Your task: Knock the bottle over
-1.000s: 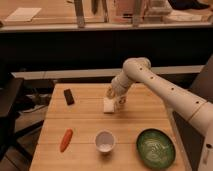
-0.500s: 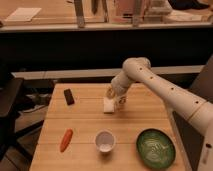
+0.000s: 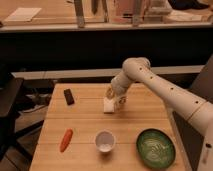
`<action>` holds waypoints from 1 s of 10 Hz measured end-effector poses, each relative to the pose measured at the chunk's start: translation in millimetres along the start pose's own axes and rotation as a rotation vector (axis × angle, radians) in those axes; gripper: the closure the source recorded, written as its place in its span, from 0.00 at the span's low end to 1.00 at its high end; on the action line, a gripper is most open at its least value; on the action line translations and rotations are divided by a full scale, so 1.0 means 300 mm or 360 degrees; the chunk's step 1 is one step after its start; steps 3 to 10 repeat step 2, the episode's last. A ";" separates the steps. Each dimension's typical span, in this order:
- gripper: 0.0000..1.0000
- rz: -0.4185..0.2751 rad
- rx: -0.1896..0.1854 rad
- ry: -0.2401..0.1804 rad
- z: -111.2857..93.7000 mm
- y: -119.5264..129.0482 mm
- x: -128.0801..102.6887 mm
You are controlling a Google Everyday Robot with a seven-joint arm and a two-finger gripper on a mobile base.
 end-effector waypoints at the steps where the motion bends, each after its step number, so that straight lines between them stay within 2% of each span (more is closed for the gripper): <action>1: 0.89 0.0003 0.0002 0.0005 0.001 0.000 0.001; 2: 0.79 0.0027 0.0016 0.0038 -0.004 -0.004 0.012; 10: 0.79 0.0027 0.0016 0.0038 -0.004 -0.004 0.012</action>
